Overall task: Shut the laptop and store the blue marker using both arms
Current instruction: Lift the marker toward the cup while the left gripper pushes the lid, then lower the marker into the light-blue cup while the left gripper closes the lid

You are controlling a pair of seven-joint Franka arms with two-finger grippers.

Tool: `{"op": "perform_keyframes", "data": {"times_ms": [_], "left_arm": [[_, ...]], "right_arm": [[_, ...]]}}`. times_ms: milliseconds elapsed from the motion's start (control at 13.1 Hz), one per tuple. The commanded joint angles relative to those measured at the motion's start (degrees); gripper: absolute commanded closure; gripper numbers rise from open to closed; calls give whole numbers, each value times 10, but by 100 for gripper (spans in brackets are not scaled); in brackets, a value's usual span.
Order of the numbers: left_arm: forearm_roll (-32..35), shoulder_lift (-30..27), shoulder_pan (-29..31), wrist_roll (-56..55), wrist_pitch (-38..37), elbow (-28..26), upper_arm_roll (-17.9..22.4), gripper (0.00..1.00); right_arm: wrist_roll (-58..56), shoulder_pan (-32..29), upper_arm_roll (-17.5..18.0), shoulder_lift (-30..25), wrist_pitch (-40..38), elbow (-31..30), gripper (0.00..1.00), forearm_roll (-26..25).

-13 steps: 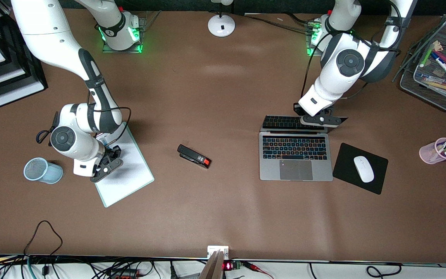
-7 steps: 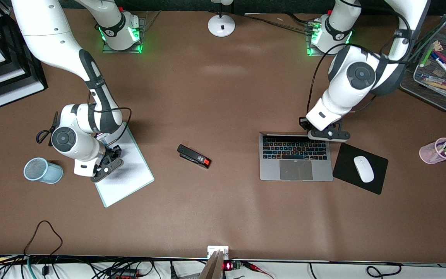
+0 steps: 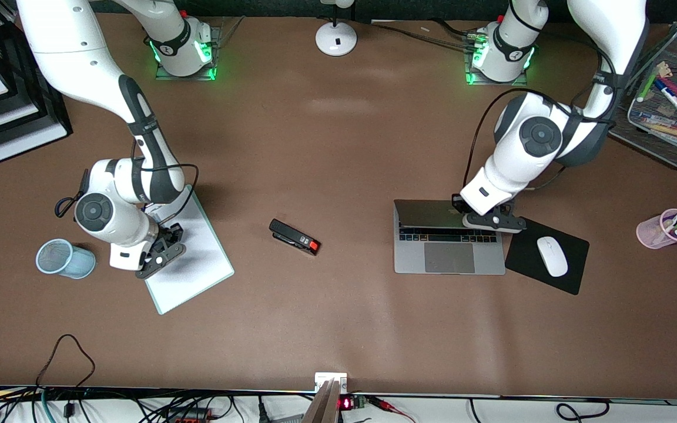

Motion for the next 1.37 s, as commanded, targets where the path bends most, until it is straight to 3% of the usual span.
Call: {"op": "perform_keyframes", "data": {"times_ms": [0,229,687,916,1297], "left_arm": [[17,48,6,14,-1,49,-2,100],[17,73,5,14,33,59,-2,100],[46,146,3,14,47,123,-2,100],[46,164,0,14,62,129,-2,100],[46,203,-2,14,108,129,-2,100]], "right_arm": [[-22,-23,3,-32,-121,82,99,3],[-110,-57,2,-77,-166,110,99,38],[-469,-148,1,-121,-179,119,99,189],[-627,-197,1,-121,-188,124,99,279],[-786,-255,0,-104,-223,123,97,421]]}}
